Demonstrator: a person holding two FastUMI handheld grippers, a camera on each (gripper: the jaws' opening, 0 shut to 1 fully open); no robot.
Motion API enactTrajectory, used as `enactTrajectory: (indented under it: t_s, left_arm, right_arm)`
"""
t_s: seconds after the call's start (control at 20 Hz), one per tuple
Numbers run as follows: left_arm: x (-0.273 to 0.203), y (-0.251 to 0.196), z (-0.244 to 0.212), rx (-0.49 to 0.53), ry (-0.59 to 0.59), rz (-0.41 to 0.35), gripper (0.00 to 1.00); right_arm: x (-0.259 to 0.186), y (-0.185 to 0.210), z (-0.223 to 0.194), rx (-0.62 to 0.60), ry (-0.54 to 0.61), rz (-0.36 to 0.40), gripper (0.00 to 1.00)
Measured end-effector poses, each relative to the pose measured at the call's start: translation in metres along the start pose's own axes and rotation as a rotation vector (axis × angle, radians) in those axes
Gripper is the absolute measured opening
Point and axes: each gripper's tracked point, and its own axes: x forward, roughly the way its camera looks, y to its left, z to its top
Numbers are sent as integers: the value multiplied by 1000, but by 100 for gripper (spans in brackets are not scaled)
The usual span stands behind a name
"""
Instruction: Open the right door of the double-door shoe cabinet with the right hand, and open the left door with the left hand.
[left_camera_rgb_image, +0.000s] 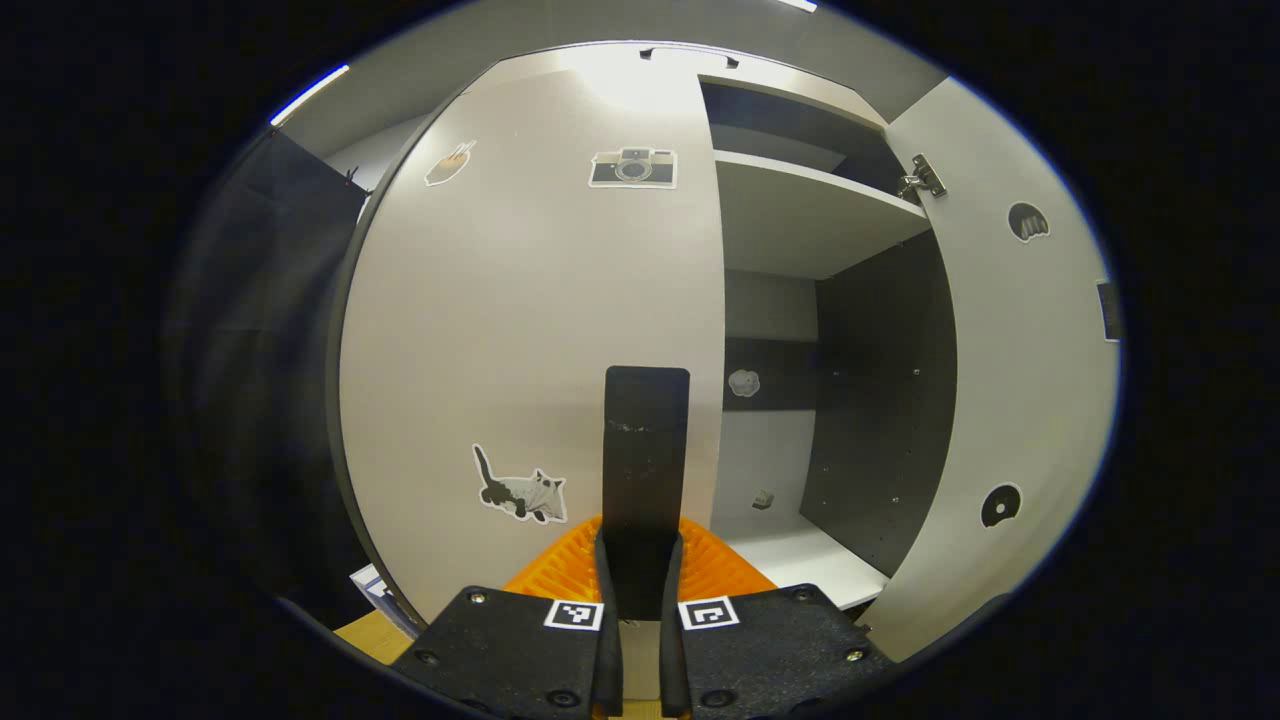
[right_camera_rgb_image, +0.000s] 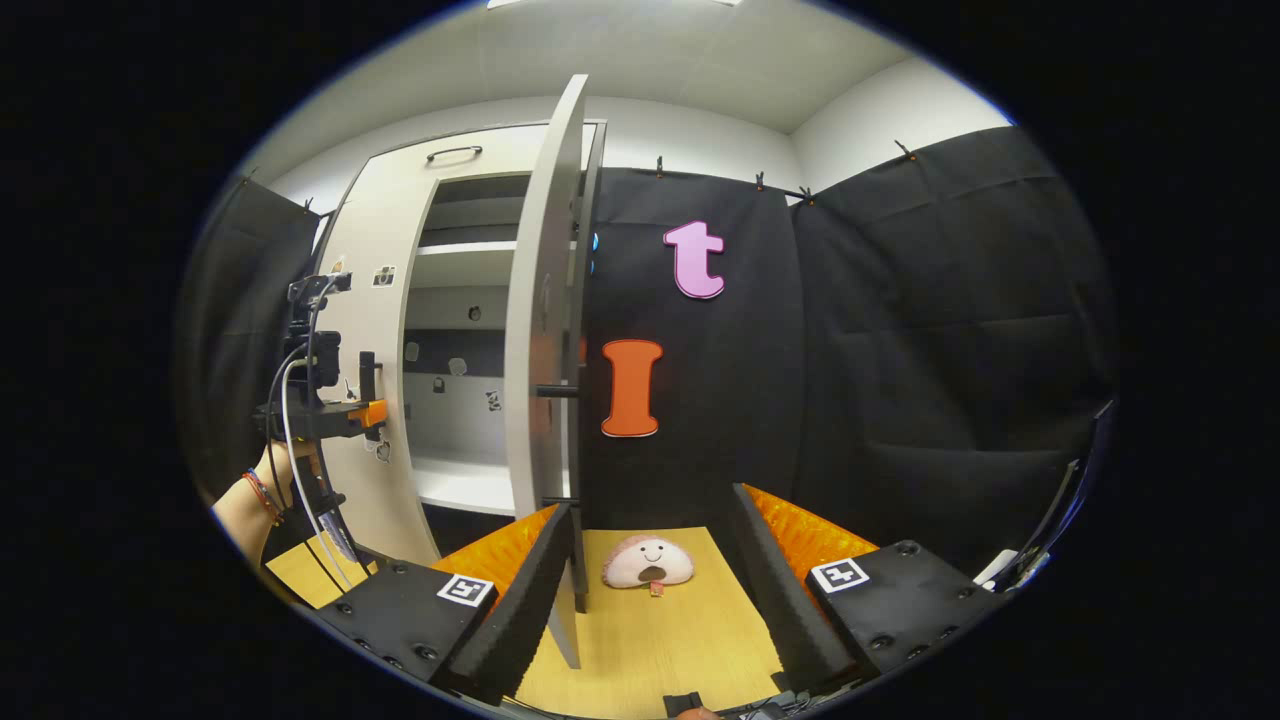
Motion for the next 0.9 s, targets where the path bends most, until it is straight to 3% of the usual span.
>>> enactTrajectory:
  t_s: [0.35,0.4,0.45,0.75,0.85,0.9]
  left_arm:
    - [-74,29,3,-19,17,-69,11]
    - [-84,35,6,-26,15,-67,11]
    - [-94,41,7,-25,15,-68,11]
    - [-137,80,9,-49,15,-117,10]
    - [-145,89,11,-45,6,-140,8]
    - [-147,93,12,-43,3,-155,8]
  right_arm:
    - [-4,35,14,5,-44,68,99]
    - [-6,39,15,5,-45,72,90]
    - [-9,43,16,2,-48,74,90]
    - [-21,64,24,-14,-104,45,91]
    - [-20,67,22,2,-106,33,100]
    - [-20,69,21,4,-108,25,93]
